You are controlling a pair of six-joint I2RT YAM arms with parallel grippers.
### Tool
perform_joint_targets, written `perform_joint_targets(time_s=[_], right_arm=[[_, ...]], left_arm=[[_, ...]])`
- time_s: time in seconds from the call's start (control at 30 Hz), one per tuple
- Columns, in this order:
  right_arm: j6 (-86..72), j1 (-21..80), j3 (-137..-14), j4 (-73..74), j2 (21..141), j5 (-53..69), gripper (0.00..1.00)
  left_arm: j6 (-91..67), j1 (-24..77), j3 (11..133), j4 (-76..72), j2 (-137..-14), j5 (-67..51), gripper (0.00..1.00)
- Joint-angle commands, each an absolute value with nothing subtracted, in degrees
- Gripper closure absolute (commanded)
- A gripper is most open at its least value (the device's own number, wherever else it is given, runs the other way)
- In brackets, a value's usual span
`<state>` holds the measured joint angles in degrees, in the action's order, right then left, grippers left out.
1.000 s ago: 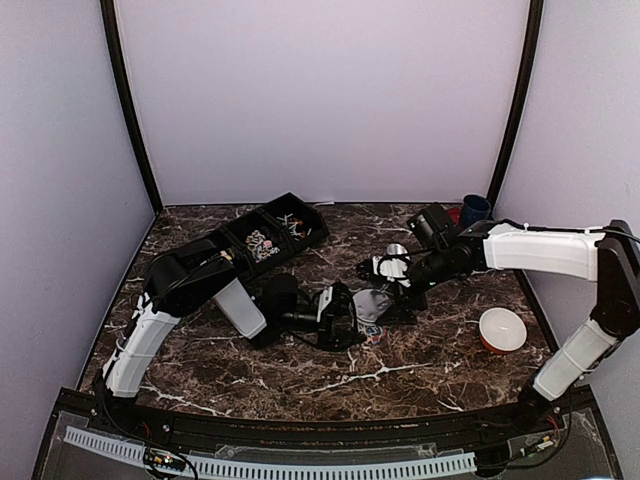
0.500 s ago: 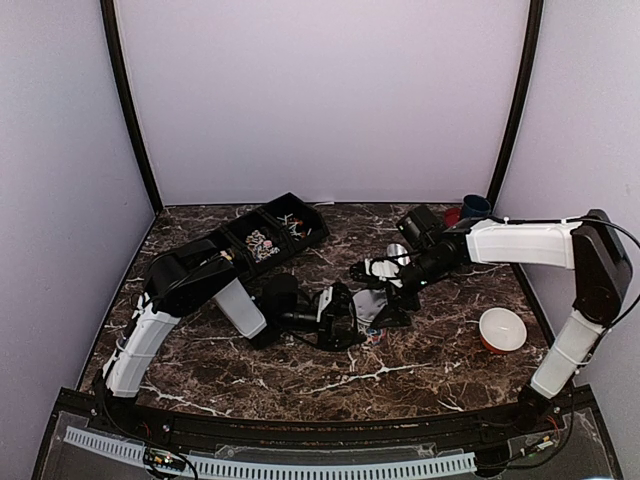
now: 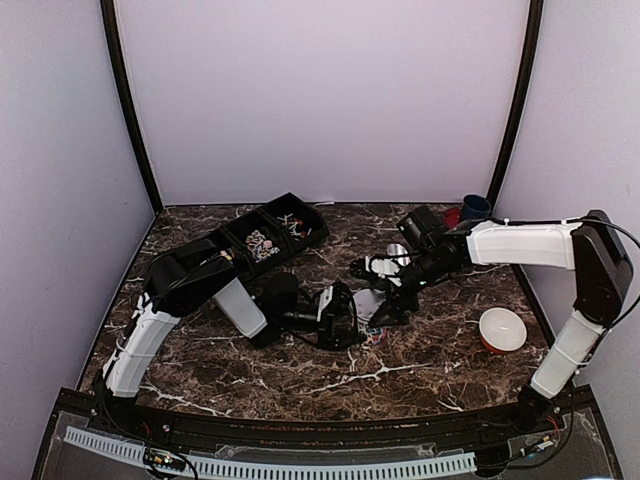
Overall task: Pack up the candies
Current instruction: Screw the bottle lid onto the packing bottle.
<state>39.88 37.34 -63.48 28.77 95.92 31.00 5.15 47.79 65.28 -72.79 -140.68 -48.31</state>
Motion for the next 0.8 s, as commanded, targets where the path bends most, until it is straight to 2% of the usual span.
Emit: perform_joint_targets(time_s=[0.0, 0.4, 0.63, 0.77], right_arm=[[30.5, 37.2, -61.5, 20.4, 93.9, 29.8, 0.09], [9.8, 43.7, -51.4, 3.1, 89.4, 13.7, 0.07], [-1.1, 47.2, -51.5, 0.5, 90.7, 2.6, 0.07], [-1.8, 48.5, -51.9, 0.9, 91.0, 2.5, 0.05]], left_arm=[[3.5, 48.7, 63.9, -58.4, -145.4, -45.9, 0.30], [3.8, 48.7, 63.3, -57.5, -144.7, -38.3, 0.30], [4.1, 48.7, 62.8, -57.7, -144.3, -36.0, 0.30], [4.2, 48.7, 62.7, -57.7, -144.2, -36.0, 0.30]])
